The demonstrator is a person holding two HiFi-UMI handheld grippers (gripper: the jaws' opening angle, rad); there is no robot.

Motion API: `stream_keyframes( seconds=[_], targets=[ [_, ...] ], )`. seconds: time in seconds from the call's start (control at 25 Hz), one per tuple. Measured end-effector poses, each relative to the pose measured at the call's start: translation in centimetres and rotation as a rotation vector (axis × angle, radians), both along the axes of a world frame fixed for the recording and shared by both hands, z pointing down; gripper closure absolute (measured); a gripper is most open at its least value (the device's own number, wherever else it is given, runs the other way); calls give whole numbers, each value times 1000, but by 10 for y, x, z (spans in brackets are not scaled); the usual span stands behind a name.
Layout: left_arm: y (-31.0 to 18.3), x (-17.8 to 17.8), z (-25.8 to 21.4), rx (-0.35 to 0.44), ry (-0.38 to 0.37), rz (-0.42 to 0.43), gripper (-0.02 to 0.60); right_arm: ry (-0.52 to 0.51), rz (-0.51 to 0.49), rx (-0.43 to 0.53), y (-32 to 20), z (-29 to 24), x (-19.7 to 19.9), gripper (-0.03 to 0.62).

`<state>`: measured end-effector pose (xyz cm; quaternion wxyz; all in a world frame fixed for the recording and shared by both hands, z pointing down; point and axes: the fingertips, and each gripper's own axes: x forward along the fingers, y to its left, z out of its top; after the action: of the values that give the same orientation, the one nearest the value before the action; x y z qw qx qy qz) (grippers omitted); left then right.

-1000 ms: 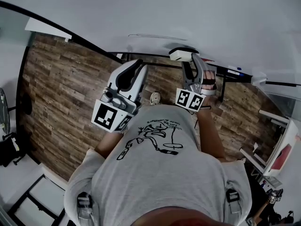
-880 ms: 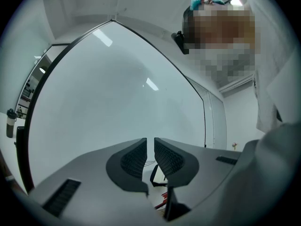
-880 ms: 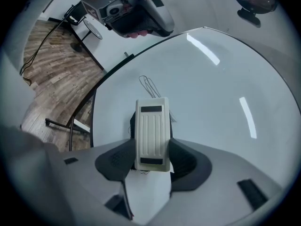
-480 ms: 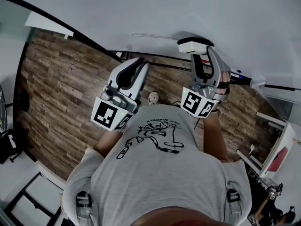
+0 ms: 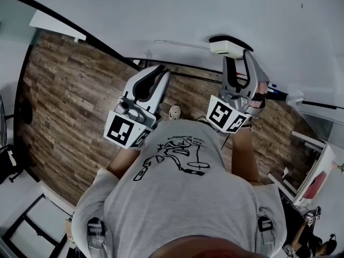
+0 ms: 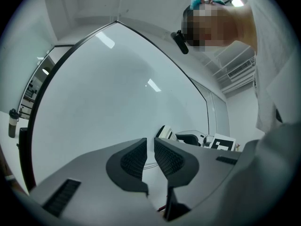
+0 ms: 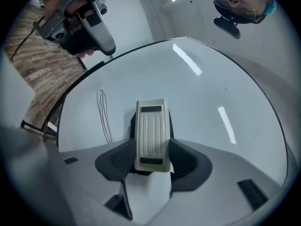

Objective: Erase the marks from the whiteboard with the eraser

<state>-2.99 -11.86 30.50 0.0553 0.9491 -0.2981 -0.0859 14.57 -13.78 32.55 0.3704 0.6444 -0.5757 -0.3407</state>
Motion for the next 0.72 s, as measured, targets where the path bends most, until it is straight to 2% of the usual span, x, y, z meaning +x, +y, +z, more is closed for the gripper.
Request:
stream_keyframes(
  seconds=[0.4,0.72],
  targets=[
    [1,2,2,-4,-4,14,520,19,5,37,0,6,-7,367],
    [3,0,1,-6,-10,10,520,21,-8,26,-2,16,-14,367]
  ],
)
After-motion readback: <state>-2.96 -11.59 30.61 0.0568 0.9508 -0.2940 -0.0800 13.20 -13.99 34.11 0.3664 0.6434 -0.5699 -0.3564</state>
